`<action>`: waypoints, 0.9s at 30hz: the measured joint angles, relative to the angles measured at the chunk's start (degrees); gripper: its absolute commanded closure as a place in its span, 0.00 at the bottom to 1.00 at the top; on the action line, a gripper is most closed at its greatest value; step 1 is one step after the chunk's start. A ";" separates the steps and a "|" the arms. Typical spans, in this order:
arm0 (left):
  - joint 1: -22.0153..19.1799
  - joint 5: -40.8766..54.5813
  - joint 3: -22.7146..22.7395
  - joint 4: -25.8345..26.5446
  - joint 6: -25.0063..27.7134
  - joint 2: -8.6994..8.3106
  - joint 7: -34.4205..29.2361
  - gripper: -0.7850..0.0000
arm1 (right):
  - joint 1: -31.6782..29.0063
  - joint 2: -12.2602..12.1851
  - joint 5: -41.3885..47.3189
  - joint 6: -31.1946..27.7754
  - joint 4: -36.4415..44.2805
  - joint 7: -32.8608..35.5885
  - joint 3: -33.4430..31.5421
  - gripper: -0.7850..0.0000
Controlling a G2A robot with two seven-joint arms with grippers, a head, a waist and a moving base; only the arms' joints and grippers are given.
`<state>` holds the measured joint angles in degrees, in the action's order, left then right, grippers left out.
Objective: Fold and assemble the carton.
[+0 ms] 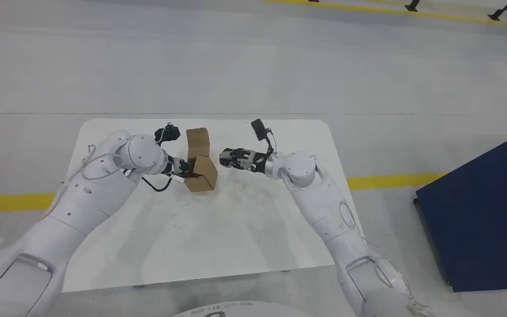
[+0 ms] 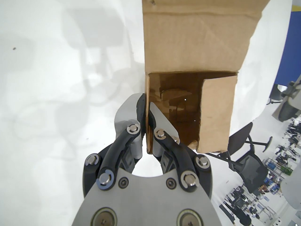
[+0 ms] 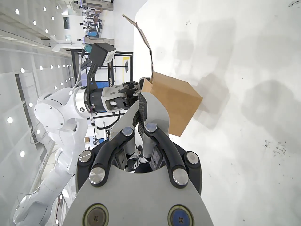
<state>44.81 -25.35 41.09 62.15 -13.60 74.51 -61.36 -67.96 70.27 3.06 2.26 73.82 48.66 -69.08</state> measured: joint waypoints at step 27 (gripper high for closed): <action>9.05 10.09 18.48 9.41 5.30 -5.15 -3.69 0.00 | -0.08 -0.71 -0.96 1.25 0.92 -0.20 1.13 1.00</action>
<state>53.86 -15.26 59.57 71.55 -8.29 69.36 -65.05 -68.04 69.56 2.10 3.50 74.74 48.46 -67.95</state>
